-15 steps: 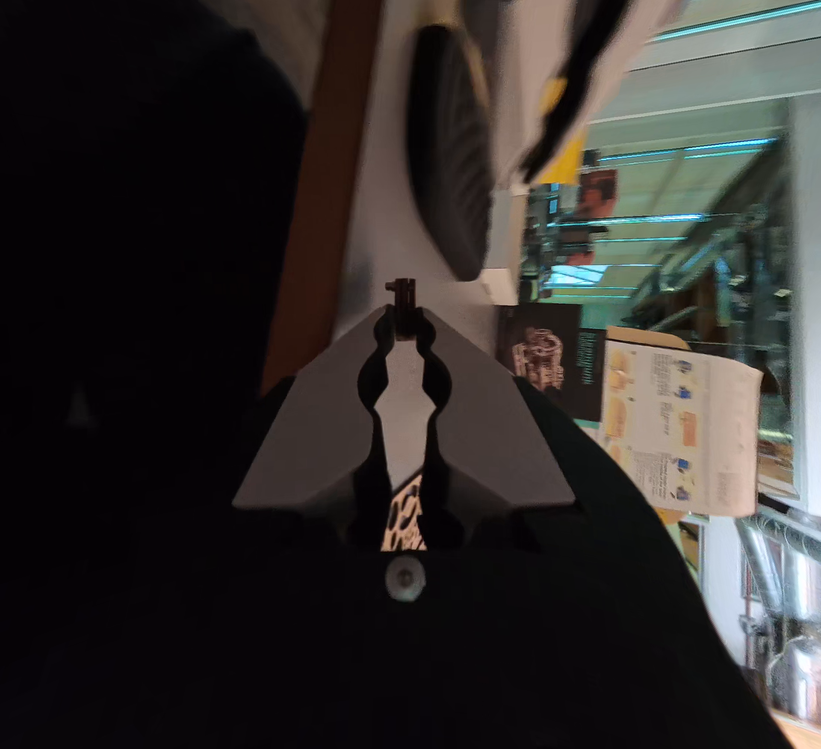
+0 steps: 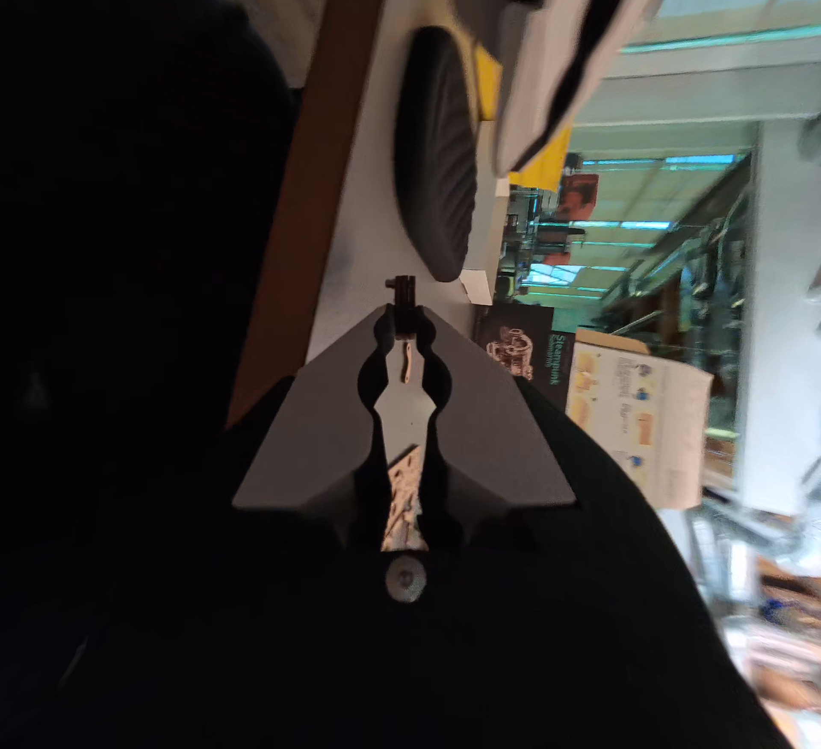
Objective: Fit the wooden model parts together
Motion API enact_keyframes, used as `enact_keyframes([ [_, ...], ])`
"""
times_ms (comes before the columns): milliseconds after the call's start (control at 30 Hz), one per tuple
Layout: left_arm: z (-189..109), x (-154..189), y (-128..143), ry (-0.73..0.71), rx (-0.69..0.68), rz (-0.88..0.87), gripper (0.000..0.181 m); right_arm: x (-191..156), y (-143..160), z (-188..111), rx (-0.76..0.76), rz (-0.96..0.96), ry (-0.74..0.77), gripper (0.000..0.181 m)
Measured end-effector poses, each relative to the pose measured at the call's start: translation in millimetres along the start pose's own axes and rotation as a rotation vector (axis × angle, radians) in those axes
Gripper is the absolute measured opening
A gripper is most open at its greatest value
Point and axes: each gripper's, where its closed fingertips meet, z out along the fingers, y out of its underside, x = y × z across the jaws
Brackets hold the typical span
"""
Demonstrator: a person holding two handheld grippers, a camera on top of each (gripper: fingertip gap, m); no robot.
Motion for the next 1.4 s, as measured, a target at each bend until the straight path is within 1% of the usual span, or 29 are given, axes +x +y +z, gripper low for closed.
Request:
enact_keyframes([
  [33,1,0,1,-0.004,0.000,-0.015,0.009,-2,-4,-1,0.019,0.083,-0.044,0.007],
  [67,3,-1,1,-0.009,0.002,-0.029,0.009,-17,-5,1,0.017,0.121,-0.133,0.007],
  [100,4,-1,0,-0.012,0.007,-0.043,0.009,-20,1,4,-0.025,0.070,-0.108,0.008],
  [133,5,0,-1,-0.010,0.016,-0.056,0.009,-17,0,3,-0.011,-0.014,-0.080,0.007],
  [167,6,1,-3,-0.008,0.022,-0.066,0.008,-11,1,2,-0.016,-0.005,-0.063,0.008],
  [200,7,2,-3,-0.004,0.026,-0.071,0.008,-7,1,2,-0.013,0.062,-0.078,0.007],
  [233,9,4,-3,0.000,0.026,-0.072,0.008,-12,1,3,-0.009,0.110,-0.126,0.007],
  [267,10,4,-2,-0.002,0.023,-0.072,0.008,-20,3,4,-0.021,0.089,-0.147,0.007],
  [300,11,4,0,0.001,0.018,-0.074,0.008,-18,5,5,-0.025,0.013,-0.103,0.007],
  [333,12,5,2,0.008,0.012,-0.082,0.008,-15,5,4,-0.025,-0.022,-0.081,0.007],
  [367,12,5,3,0.016,0.009,-0.090,0.008,-9,3,3,-0.015,0.012,-0.065,0.007],
  [400,13,5,5,0.020,0.008,-0.099,0.008,-11,-2,2,0.007,0.053,-0.087,0.007],
  [433,13,5,5,0.022,0.009,-0.107,0.008,-19,-1,3,-0.001,0.049,-0.122,0.007],
  [500,13,8,4,0.030,0.017,-0.115,0.008,-18,0,4,-0.002,-0.062,-0.056,0.007],
  [567,15,12,3,0.045,0.017,-0.119,0.008,-15,3,5,-0.021,-0.027,-0.053,0.007],
  [667,18,26,5,0.096,-0.002,-0.095,0.010,-7,1,5,-0.007,-0.018,-0.004,0.007],
  [833,20,46,4,0.187,-0.003,-0.072,0.010,-14,1,6,-0.010,-0.066,0.041,0.007],
  [900,22,48,6,0.186,-0.018,-0.063,0.010,-16,-2,5,-0.001,-0.108,0.070,0.007],
  [1000,22,47,9,0.178,-0.029,-0.072,0.010,-9,-3,0,-0.003,-0.171,0.149,0.007],
  [1067,20,45,8,0.174,-0.015,-0.090,0.009,-16,1,1,-0.017,-0.156,0.109,0.007],
  [1133,19,43,5,0.179,0.000,-0.119,0.009,-17,-2,-2,-0.006,-0.198,0.109,0.007],
  [1167,18,43,4,0.181,0.005,-0.125,0.009,-10,-4,-4,-0.006,-0.189,0.135,0.007],
  [1233,19,42,4,0.176,0.003,-0.118,0.009,-16,-7,-5,0.010,-0.145,0.086,0.007],
  [1267,19,43,4,0.179,-0.001,-0.116,0.009,-21,-8,-5,0.010,-0.169,0.069,0.007],
  [1333,20,46,4,0.190,-0.003,-0.114,0.009,-21,-9,-7,0.019,-0.241,0.088,0.007],
  [1400,21,51,5,0.209,-0.015,-0.118,0.009,-18,-9,-8,0.018,-0.193,0.071,0.007],
])
